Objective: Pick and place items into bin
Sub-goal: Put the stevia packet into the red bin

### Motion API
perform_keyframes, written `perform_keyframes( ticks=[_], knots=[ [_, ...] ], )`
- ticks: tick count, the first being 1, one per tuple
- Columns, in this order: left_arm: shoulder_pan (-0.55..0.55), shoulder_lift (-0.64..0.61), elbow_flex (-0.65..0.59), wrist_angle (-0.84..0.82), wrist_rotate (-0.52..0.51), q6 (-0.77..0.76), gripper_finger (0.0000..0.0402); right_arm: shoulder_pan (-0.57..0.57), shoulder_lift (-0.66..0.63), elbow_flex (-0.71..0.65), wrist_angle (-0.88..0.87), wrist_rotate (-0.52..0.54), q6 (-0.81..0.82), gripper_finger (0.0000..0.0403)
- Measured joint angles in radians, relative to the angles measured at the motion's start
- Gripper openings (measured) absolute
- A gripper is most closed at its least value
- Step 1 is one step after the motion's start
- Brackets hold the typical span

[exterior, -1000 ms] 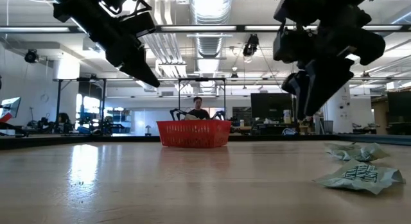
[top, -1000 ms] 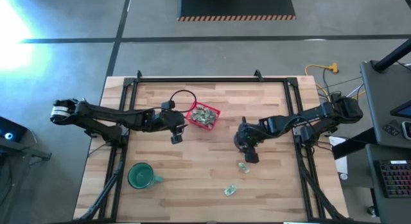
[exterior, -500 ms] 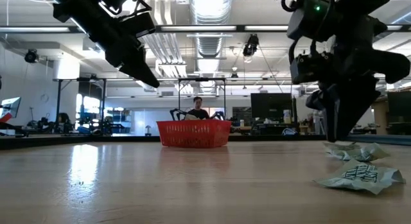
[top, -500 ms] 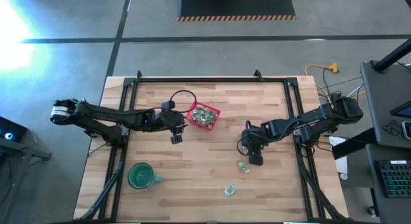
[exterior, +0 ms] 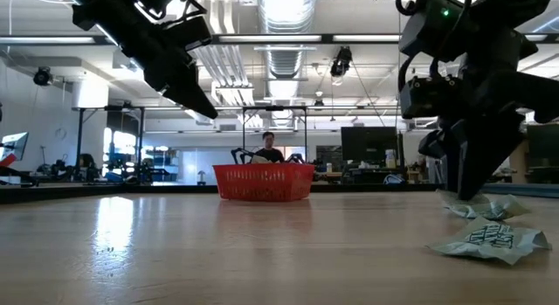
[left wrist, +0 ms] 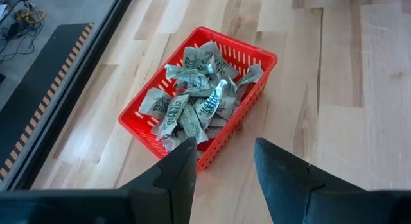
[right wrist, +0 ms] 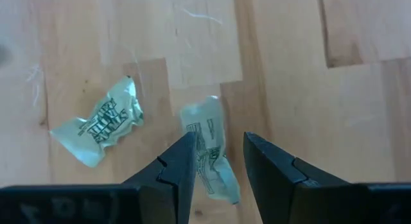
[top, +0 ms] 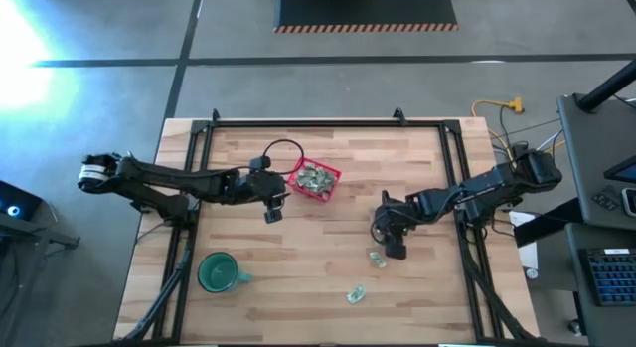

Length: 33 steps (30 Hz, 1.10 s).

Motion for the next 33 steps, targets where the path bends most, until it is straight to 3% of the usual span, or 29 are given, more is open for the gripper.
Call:
perform_keyframes(
  ticks=[14, 26, 33],
  knots=[
    [0.000, 0.000, 0.000, 0.013, 0.000, 0.000, 0.0141, 0.015, 0.000, -0.019, 0.002, -0.001, 0.063, 0.0116],
    [0.000, 0.000, -0.002, 0.017, 0.000, 0.000, 0.0141, 0.017, 0.000, -0.025, 0.003, -0.002, 0.037, 0.0016],
    [0.000, 0.000, -0.002, 0.017, 0.000, 0.000, 0.0141, 0.017, 0.000, -0.024, 0.013, -0.001, 0.025, 0.0009]
  ],
)
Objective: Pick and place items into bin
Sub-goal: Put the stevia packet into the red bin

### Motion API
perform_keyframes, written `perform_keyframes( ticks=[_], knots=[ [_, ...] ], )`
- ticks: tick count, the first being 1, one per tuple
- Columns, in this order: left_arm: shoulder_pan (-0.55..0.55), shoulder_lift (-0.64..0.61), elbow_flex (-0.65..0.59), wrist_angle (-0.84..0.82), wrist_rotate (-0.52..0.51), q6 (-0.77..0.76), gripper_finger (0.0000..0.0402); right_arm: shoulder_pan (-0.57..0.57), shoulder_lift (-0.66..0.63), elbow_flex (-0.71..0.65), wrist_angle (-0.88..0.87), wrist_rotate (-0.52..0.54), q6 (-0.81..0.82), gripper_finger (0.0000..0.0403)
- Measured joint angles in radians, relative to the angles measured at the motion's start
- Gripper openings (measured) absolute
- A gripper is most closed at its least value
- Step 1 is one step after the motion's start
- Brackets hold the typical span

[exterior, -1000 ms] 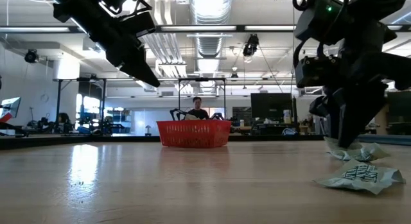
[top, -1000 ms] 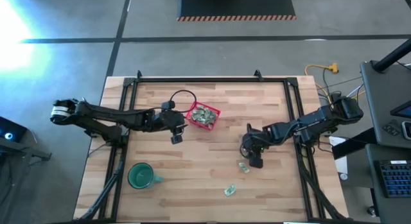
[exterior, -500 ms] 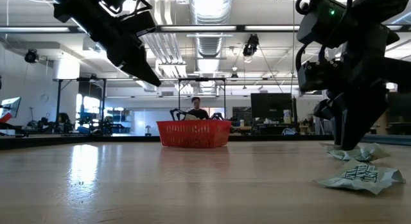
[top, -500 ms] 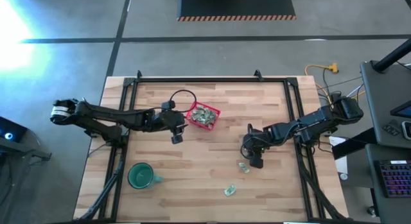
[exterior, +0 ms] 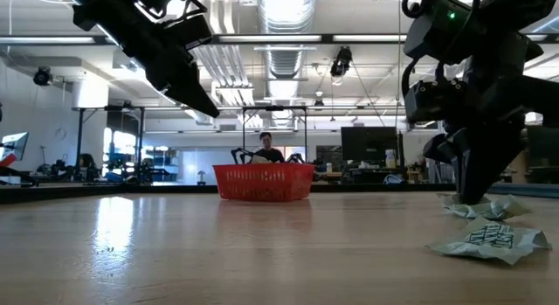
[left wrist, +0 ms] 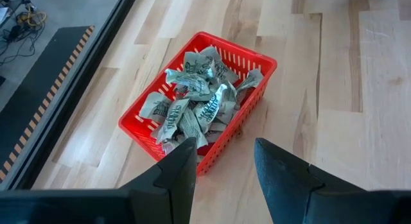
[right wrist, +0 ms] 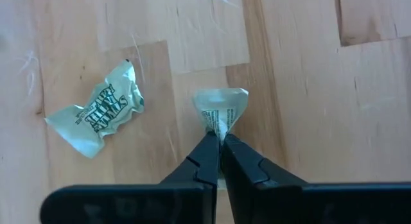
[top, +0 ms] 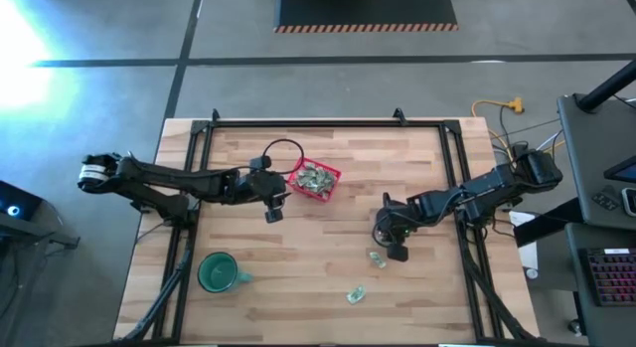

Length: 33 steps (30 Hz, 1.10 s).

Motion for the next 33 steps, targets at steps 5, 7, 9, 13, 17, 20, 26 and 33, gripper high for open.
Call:
perform_keyframes(
  ticks=[5, 7, 9, 13, 17, 20, 26, 33],
  knots=[
    [0.000, 0.000, 0.000, 0.000, 0.000, 0.000, 0.0141, 0.000, 0.000, 0.027, 0.050, 0.046, -0.077, 0.0009],
    [0.000, 0.000, 0.000, 0.000, 0.000, 0.000, 0.0141, -0.001, 0.000, 0.035, 0.099, 0.088, -0.130, 0.0009],
    [0.000, 0.000, 0.000, 0.000, 0.000, 0.000, 0.0141, -0.001, 0.000, 0.041, 0.169, 0.148, -0.199, 0.0009],
    [0.000, 0.000, 0.000, 0.000, 0.000, 0.000, 0.0141, -0.005, 0.000, 0.043, 0.333, 0.306, -0.332, 0.0009],
    [0.000, 0.000, 0.000, 0.000, 0.000, 0.000, 0.0141, -0.028, 0.000, 0.043, 0.489, 0.444, -0.433, 0.0009],
    [0.000, 0.000, 0.000, 0.000, 0.000, 0.000, 0.0141, -0.063, 0.000, 0.043, 0.582, 0.465, -0.476, 0.0009],
    [0.000, 0.000, 0.000, 0.000, 0.000, 0.000, 0.0141, -0.155, 0.000, 0.043, 0.669, 0.467, -0.484, 0.0009],
    [0.000, 0.000, 0.001, 0.002, 0.000, 0.000, 0.0141, -0.241, 0.061, 0.044, 0.826, 0.467, -0.481, 0.0009]
  ],
)
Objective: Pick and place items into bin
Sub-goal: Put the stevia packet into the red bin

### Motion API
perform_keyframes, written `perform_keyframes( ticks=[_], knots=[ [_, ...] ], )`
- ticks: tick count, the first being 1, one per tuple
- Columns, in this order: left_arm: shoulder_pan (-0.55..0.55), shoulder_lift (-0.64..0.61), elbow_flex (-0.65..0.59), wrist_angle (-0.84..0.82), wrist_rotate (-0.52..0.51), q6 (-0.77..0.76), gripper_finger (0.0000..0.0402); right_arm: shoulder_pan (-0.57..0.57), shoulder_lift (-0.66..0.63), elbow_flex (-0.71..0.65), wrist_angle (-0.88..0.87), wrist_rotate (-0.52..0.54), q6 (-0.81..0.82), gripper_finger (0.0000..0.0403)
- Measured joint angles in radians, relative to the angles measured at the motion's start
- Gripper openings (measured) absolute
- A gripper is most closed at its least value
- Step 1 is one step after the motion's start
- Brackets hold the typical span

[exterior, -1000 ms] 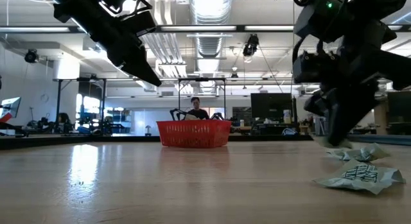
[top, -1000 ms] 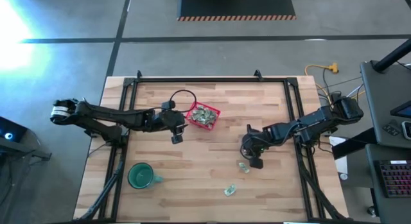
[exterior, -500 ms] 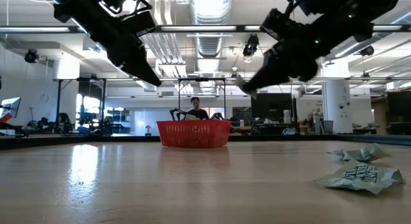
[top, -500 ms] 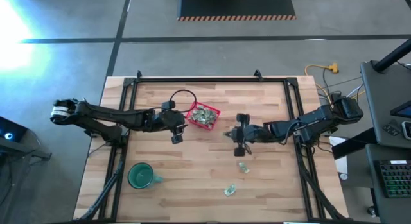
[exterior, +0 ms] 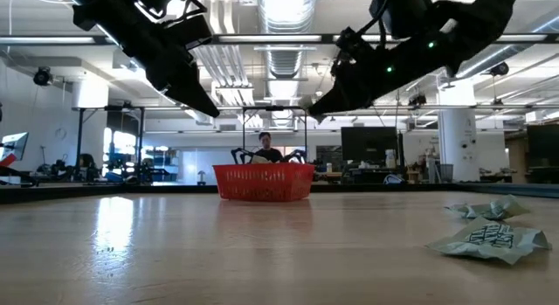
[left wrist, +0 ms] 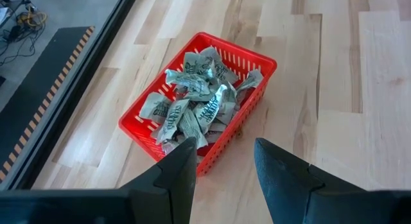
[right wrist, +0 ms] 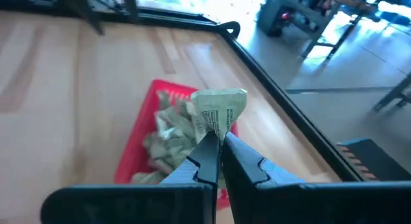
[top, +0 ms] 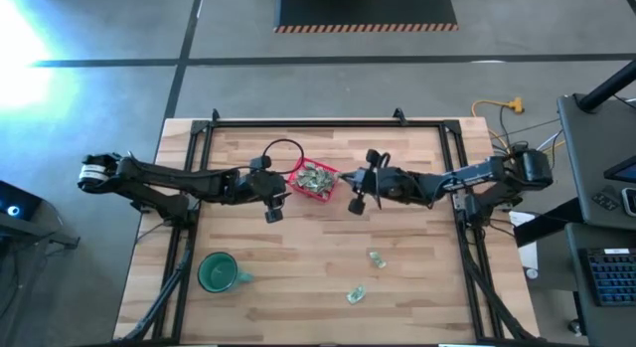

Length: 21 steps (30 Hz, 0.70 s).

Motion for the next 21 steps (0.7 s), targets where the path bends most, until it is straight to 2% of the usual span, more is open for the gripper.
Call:
perform_keyframes(
  ticks=[4, 12, 21],
  knots=[
    [0.000, 0.000, 0.000, -0.001, 0.000, 0.000, 0.0141, -0.035, 0.084, 0.007, 0.108, -0.057, -0.006, 0.0009],
    [0.000, 0.000, 0.000, -0.002, 0.000, 0.000, 0.0141, -0.076, 0.258, 0.087, 0.117, -0.075, 0.017, 0.0009],
    [0.000, 0.000, -0.001, -0.002, 0.002, 0.000, 0.0141, -0.079, 0.304, 0.123, 0.118, -0.074, 0.024, 0.0010]
  ],
)
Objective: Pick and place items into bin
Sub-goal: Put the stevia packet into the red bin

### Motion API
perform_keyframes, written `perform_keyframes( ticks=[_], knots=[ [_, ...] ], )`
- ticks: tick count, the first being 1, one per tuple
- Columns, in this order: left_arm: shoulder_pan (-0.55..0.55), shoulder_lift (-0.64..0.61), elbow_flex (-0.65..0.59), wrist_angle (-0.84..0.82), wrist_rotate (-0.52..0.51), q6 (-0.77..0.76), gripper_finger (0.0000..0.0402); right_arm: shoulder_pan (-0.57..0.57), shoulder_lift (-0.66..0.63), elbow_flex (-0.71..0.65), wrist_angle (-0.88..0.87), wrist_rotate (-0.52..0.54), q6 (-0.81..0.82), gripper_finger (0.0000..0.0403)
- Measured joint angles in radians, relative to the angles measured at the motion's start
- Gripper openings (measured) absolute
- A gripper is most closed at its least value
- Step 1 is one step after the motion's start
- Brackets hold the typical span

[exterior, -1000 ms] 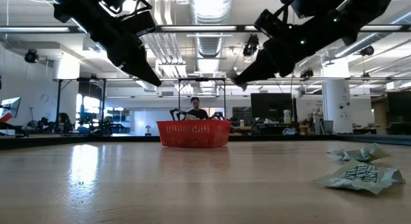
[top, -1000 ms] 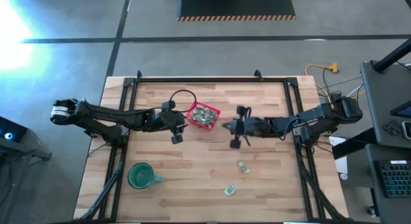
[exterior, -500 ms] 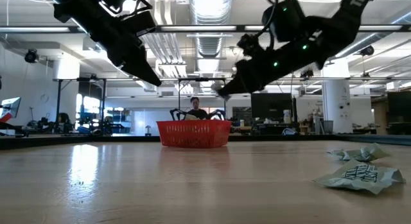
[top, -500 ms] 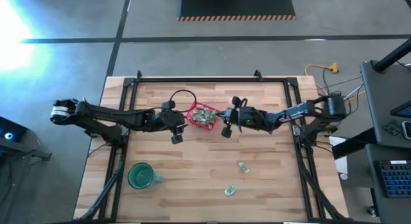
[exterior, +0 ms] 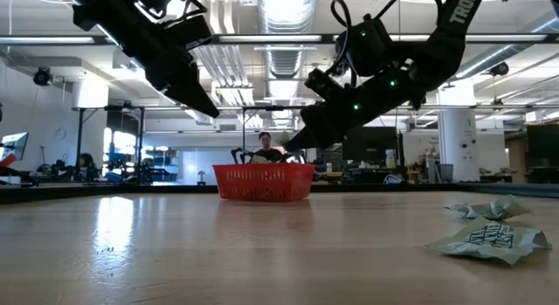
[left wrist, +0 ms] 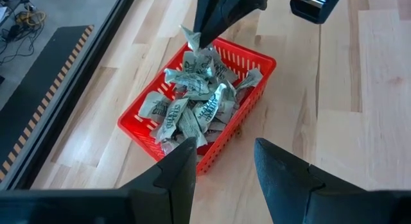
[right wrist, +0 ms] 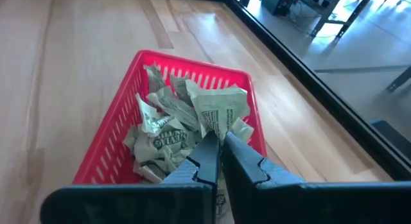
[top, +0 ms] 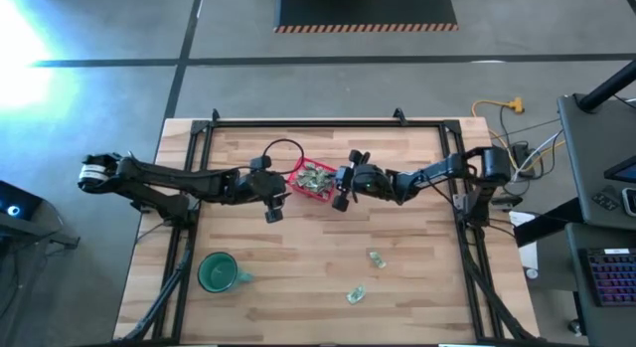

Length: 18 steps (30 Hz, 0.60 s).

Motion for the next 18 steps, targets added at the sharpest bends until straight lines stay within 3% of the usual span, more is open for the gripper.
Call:
perform_keyframes(
  ticks=[18],
  knots=[
    [0.000, 0.000, 0.000, 0.000, 0.000, -0.002, 0.0141, 0.006, -0.015, -0.001, -0.010, 0.000, -0.021, 0.0153]
  ],
)
